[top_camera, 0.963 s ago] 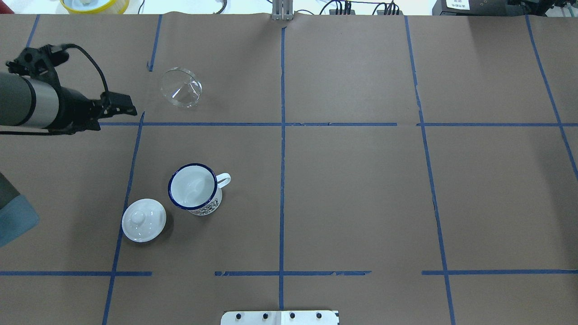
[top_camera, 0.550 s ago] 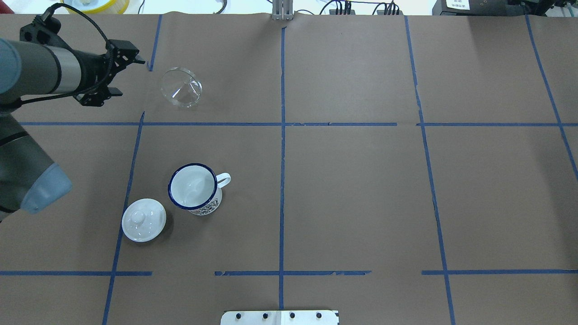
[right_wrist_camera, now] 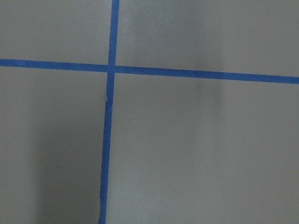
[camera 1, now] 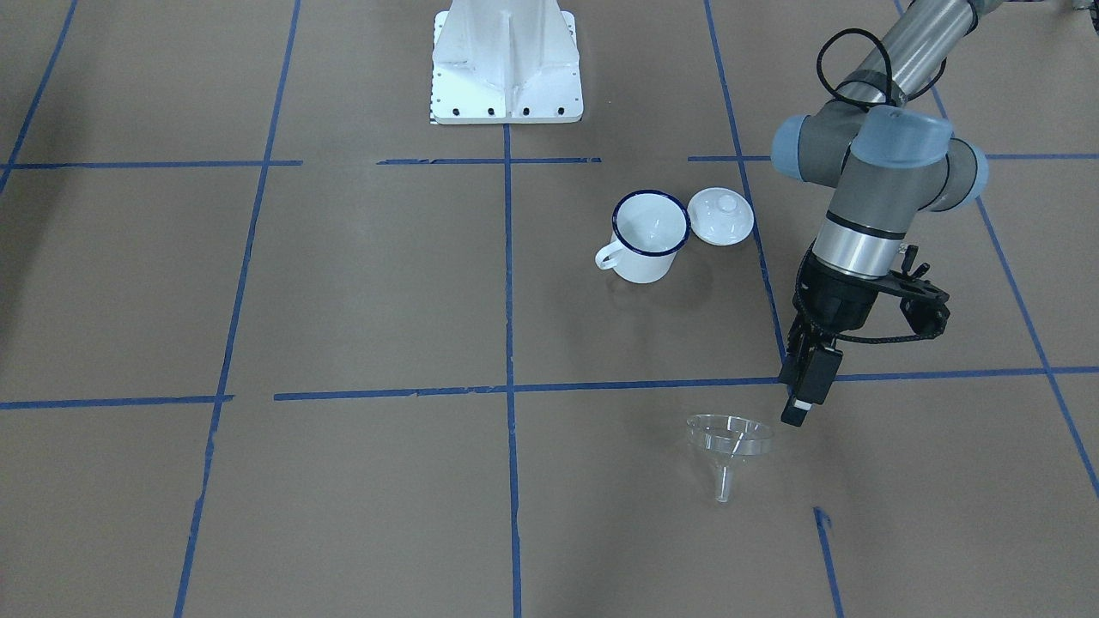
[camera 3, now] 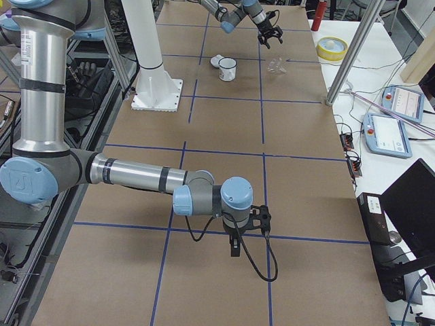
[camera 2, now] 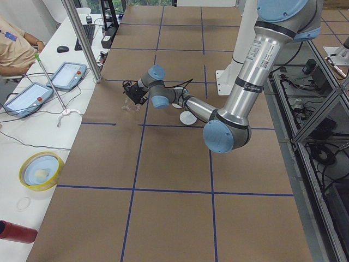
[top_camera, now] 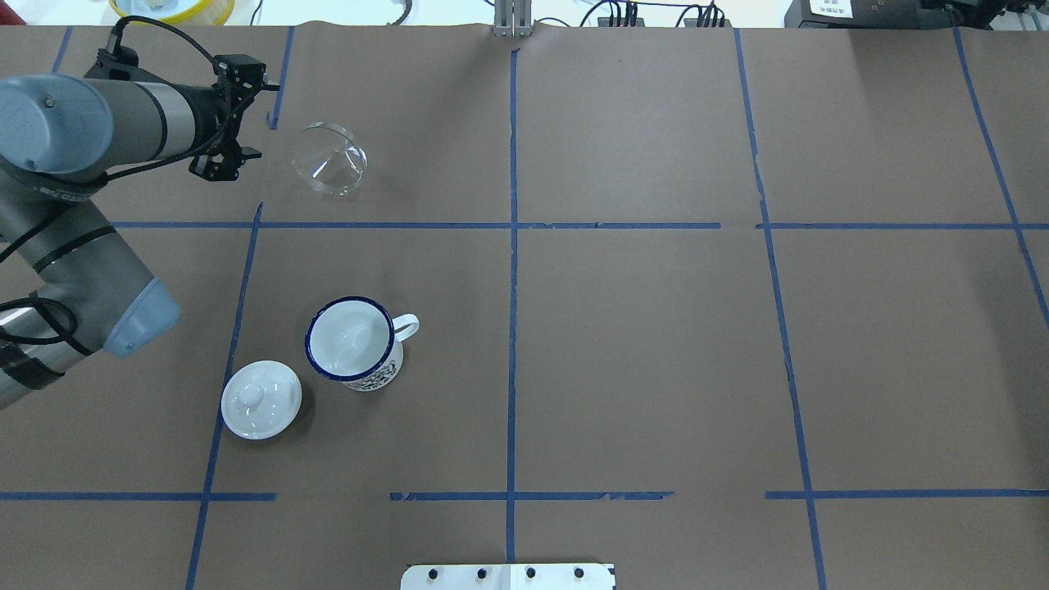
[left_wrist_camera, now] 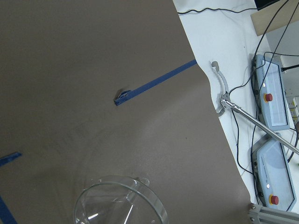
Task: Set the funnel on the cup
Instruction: 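Release the lid and move the left gripper to the glass funnel, then grasp the glass funnel's rim with the left gripper and lift it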
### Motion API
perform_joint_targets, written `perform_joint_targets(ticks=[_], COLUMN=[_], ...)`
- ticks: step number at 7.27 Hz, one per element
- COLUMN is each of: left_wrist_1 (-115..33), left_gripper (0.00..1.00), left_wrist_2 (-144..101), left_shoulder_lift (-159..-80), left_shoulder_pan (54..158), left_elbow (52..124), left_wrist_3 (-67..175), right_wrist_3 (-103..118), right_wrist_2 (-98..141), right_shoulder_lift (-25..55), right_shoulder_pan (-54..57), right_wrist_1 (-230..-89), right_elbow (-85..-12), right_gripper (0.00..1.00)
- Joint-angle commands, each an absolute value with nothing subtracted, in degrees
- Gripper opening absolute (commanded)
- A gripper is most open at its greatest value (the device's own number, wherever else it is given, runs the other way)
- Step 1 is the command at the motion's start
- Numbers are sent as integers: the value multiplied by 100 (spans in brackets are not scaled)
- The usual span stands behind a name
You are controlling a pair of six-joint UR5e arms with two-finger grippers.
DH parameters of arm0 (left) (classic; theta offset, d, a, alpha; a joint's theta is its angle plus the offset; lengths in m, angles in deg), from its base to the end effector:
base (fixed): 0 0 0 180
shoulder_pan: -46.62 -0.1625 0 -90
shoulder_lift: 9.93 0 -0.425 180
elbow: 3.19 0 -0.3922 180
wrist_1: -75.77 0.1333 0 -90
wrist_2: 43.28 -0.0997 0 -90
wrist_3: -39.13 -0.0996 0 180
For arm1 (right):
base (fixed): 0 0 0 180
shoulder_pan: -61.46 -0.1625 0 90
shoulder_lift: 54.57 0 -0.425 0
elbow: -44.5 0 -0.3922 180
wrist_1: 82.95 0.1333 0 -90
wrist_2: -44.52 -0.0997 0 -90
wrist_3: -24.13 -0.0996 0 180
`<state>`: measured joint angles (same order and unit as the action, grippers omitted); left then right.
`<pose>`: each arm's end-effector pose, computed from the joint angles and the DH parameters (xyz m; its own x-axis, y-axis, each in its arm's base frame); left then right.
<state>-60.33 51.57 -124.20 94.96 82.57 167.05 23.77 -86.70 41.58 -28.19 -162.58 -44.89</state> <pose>0.3549 -0.5868 0.3646 -0.2137 -0.6810 -0.7004 0.7120 0.3823 -0.5890 0.0649 -0.4486 0.6997 0.7519 -0.0398 0.6580 0.0014 0.9983 0.0588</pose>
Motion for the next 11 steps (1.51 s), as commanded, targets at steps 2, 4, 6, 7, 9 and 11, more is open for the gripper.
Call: perform_joint_targets(ticks=[2,4,6,7,9,11], left_wrist_1=[-6081,-6047,-6029,-6072,-6099,-6187], left_gripper=[78,71,67,67,67,67], left_wrist_2=[5155,4990,4665,4655,4620,4619], left_shoulder_lift=[-12681,-13006,-13016,-13016,-13051,-13060], left_shoulder_pan=[9172,9119,9223,9259,9242,9215], left_elbow=[8093,7786,7715,7567,7312,7293], left_wrist_3=[17209,17569,17641,17641,17650,17624], right_wrist_3=[2378,2369,2369,2369,2369,2369], right_wrist_2=[-8670,-8670,-8670,-8670,-8670,-8670], right_shoulder_lift=[4158,4158,4158,4158,4158,4158], right_shoulder_pan=[-2819,-2819,-2819,-2819,-2819,-2819], right_wrist_1=[-16258,-16258,-16258,-16258,-16258,-16258], right_elbow=[-4489,-4497,-4489,-4489,-4497,-4498], right_gripper=[100,100,100,100,100,100])
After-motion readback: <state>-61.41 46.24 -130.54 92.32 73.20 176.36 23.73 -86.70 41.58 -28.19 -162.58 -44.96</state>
